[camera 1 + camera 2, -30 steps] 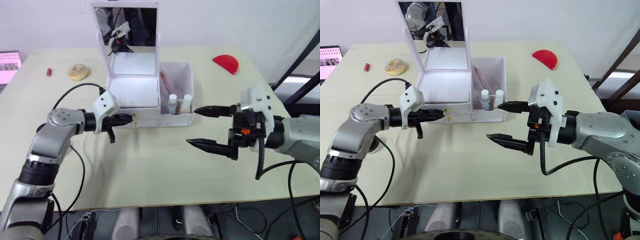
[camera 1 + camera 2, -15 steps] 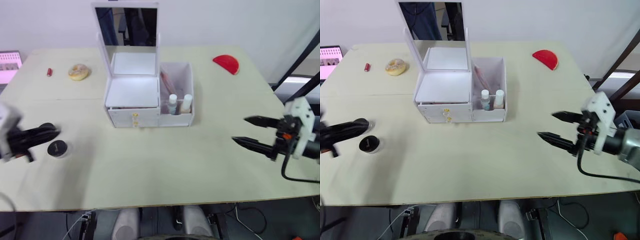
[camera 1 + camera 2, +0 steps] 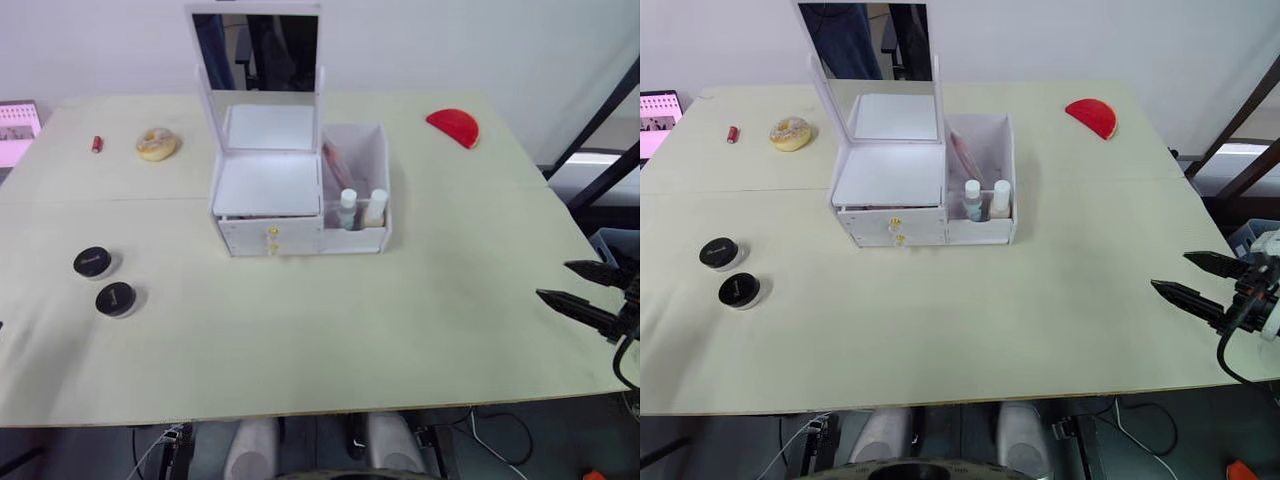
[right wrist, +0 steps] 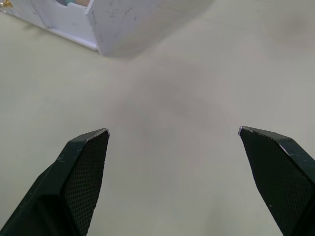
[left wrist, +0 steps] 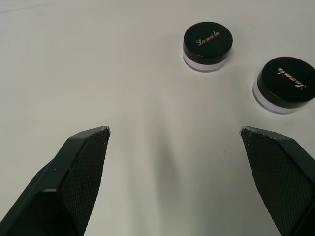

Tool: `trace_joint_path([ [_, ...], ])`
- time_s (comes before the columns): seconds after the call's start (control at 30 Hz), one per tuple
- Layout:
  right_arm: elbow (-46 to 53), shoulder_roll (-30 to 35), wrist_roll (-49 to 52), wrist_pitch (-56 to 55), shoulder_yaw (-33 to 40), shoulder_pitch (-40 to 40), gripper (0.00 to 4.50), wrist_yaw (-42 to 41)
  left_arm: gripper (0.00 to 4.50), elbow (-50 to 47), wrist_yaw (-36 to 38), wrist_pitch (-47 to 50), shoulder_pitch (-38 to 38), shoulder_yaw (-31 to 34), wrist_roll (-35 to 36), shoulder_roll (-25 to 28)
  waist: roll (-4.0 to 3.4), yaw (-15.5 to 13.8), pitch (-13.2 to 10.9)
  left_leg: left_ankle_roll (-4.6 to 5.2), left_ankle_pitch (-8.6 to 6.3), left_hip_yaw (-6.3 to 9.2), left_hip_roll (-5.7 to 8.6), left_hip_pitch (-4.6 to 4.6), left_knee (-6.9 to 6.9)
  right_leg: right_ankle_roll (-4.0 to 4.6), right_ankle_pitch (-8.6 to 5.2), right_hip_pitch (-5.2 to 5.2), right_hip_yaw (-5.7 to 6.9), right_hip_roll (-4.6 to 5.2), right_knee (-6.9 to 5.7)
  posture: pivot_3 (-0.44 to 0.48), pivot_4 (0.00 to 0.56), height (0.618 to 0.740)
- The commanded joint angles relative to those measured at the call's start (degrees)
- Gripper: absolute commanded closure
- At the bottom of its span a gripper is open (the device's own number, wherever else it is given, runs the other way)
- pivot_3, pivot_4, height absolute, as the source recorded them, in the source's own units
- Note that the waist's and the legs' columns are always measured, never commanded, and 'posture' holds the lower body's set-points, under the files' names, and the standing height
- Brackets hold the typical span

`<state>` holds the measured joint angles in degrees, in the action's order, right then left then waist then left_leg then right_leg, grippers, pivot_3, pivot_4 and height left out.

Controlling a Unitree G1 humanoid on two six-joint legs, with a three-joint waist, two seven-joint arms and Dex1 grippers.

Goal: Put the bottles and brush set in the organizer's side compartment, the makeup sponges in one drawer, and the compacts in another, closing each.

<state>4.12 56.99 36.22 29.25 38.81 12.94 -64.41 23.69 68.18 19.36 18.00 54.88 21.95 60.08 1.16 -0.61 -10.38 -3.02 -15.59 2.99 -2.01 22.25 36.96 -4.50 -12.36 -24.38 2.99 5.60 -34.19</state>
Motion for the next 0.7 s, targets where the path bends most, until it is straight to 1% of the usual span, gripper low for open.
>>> trace_joint_path([
  [0.03,2.3,-0.2,1.1,0.1,1.2,-1.2,0.0,-0.1,0.06,0.3,-0.1,-1.4,-0.7,0.9,0.6,1.9,-0.01,0.0,0.0,0.0,0.0,0.0,0.0,0.01,-0.02,0.0,0.0,-0.01,0.0,-0.01,-0.05,0.0,0.15,0.739],
  [0.3,5.5,-0.5,1.7,1.8,1.3,-2.4,0.0,0.9,0.06,1.0,-0.5,-2.5,-2.8,-0.7,0.1,2.3,-0.02,0.0,0.0,0.01,0.01,0.02,-0.05,-0.07,-0.13,-0.01,0.0,-0.06,0.03,-0.06,-0.19,0.0,0.15,0.739],
  [0.5,8.6,-0.2,2.6,4.4,0.3,-3.9,0.0,2.5,0.06,-1.5,-1.1,-1.9,-4.8,-3.1,1.0,2.0,0.0,-0.1,0.0,0.01,0.01,0.01,-0.05,-0.06,-0.08,-0.01,0.01,-0.05,0.03,-0.06,-0.19,0.0,0.15,0.739],
  [0.6,11.1,0.2,3.2,6.0,-1.2,-5.4,0.0,3.3,0.06,-6.4,-1.0,0.0,-6.3,-5.6,2.4,1.0,-0.01,-0.1,0.0,0.01,0.01,0.02,-0.05,-0.06,-0.04,0.0,0.01,-0.02,0.03,-0.06,-0.19,0.0,0.15,0.739],
  [0.7,14.4,0.7,4.5,8.1,-3.9,-8.4,0.0,4.7,0.06,-14.8,-1.1,3.3,-7.4,-9.9,4.5,-0.5,-0.04,-0.1,0.0,0.01,0.01,0.03,-0.05,-0.07,-0.01,0.01,0.02,0.02,0.03,-0.06,-0.2,0.0,0.15,0.739],
])
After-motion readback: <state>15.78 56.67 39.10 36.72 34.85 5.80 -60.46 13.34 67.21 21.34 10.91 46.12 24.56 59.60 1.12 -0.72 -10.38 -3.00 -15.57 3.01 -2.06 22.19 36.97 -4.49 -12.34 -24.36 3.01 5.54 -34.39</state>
